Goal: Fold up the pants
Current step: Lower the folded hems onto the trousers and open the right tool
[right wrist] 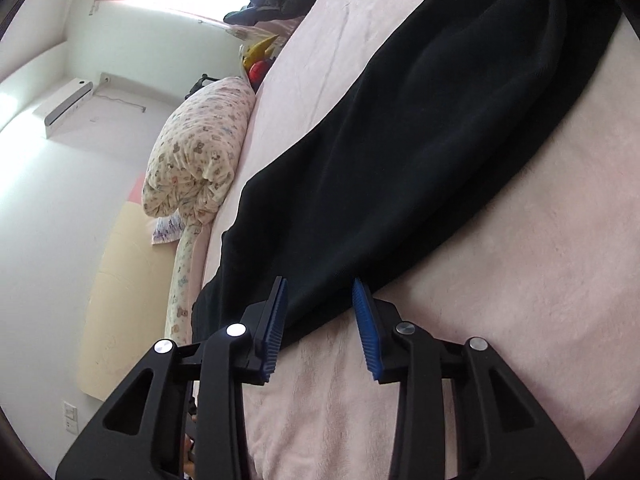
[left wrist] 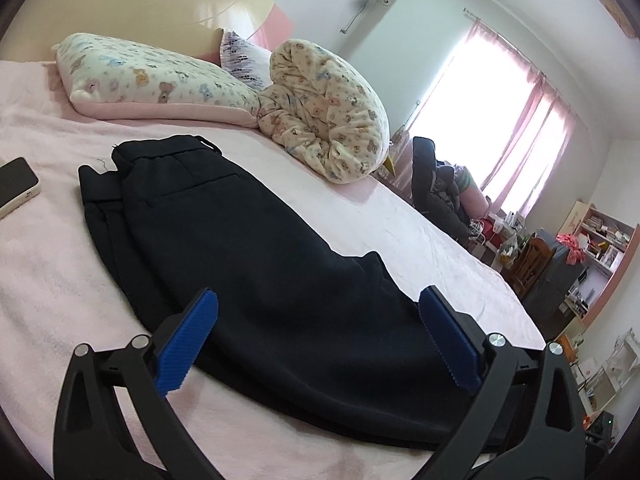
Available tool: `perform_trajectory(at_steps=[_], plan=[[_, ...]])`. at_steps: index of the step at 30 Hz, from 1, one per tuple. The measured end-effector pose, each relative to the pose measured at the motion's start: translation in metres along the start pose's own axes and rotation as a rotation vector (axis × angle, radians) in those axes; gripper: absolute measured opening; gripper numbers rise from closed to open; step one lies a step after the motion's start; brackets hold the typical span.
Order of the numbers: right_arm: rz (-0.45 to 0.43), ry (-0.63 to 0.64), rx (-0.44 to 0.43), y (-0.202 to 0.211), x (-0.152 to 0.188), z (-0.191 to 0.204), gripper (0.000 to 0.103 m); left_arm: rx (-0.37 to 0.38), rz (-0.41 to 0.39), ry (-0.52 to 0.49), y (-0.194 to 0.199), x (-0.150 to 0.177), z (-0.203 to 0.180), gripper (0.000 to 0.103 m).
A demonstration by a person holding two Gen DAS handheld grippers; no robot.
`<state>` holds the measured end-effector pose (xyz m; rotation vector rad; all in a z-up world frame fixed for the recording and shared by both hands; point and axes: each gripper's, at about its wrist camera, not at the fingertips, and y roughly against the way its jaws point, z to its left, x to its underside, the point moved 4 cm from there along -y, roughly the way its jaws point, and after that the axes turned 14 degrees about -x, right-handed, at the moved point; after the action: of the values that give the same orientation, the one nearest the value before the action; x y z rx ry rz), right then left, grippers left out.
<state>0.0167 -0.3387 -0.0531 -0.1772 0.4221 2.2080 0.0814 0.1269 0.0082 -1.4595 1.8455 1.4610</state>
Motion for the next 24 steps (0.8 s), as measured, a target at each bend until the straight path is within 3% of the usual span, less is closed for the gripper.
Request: perform_trajectory(at_steps=[3, 6, 8, 9, 14, 17, 19, 21, 24], plan=[[-0.024, 0.009, 0.035, 0.000, -0.003, -0.004, 0.036, -0.011, 0.012, -0.002, -0.002, 0.003, 0.001, 0.101], [-0.038, -0.010, 0.064, 0.000, -0.006, -0.013, 0.028, -0.024, 0.037, 0.008, -0.007, 0.006, 0.004, 0.101], [-0.057, -0.005, 0.079, -0.001, -0.009, -0.015, 0.017, -0.034, 0.055, 0.019, -0.011, 0.008, 0.006, 0.101], [-0.068, 0.005, 0.088, -0.001, -0.010, -0.016, 0.005, -0.037, 0.065, 0.026, -0.013, 0.008, 0.008, 0.101], [-0.164, 0.091, 0.025, 0.015, -0.016, 0.002, 0.002, -0.057, 0.098, 0.049, -0.018, 0.012, 0.012, 0.101], [-0.223, 0.141, 0.060, 0.030, -0.018, 0.008, 0.002, -0.083, 0.131, 0.051, -0.024, 0.016, 0.015, 0.101], [-0.181, 0.065, 0.130, 0.026, -0.020, -0.018, 0.002, -0.095, 0.162, 0.061, -0.029, 0.019, 0.018, 0.101], [-0.132, 0.015, 0.143, 0.021, -0.017, -0.034, 0.002, -0.098, 0.164, 0.063, -0.028, 0.020, 0.019, 0.101], [-0.052, 0.070, 0.214, 0.022, -0.013, -0.022, 0.005, -0.089, 0.160, 0.077, -0.025, 0.017, 0.020, 0.101]])
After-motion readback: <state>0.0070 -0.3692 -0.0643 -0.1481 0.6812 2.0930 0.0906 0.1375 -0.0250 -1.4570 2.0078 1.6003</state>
